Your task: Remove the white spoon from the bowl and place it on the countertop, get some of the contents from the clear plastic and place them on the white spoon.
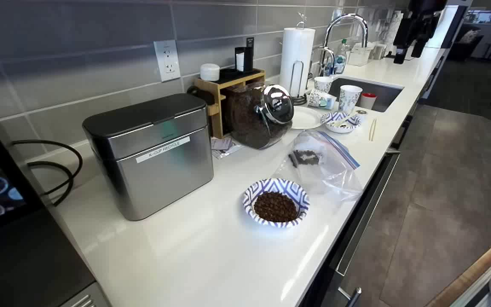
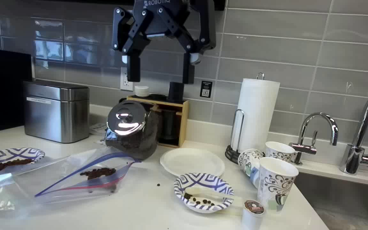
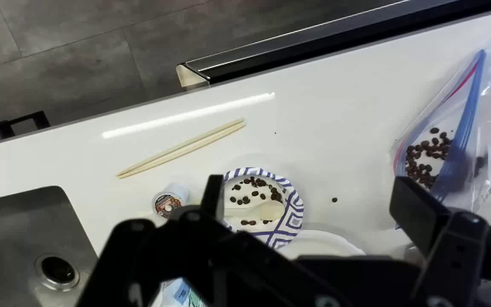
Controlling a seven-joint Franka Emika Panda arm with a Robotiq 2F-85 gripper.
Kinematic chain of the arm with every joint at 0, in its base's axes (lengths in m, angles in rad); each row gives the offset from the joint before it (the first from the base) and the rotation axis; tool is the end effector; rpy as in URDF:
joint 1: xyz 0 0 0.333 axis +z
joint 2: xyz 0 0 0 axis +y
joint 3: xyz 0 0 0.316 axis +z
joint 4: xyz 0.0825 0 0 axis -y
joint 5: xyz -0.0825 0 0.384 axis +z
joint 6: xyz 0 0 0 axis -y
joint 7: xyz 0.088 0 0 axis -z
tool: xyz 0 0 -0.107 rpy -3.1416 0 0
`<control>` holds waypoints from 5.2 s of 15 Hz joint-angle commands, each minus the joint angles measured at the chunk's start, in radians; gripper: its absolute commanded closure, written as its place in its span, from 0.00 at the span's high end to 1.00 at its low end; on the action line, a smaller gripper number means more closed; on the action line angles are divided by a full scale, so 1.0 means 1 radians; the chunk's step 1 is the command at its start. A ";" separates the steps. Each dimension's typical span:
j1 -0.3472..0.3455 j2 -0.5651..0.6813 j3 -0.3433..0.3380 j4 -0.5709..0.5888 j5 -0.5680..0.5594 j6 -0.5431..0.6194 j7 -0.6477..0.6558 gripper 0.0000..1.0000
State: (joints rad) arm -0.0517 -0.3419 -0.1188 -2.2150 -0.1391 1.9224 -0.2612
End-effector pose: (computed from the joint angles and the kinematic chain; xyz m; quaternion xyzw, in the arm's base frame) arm 0.4478 -0.0913 0.5194 0.9962 0.0706 0.0137 0.0500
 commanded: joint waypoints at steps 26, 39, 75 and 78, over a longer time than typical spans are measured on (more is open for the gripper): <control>-0.047 0.569 -0.030 0.156 0.032 0.445 0.966 1.00; -0.010 0.721 -0.033 0.285 0.092 0.442 0.952 1.00; 0.013 0.800 -0.059 0.339 0.103 0.470 1.004 0.02; 0.013 0.797 -0.060 0.336 0.105 0.472 1.008 0.03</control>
State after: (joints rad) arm -0.0509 0.4461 -0.1662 -1.8820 -0.0566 2.3724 0.7318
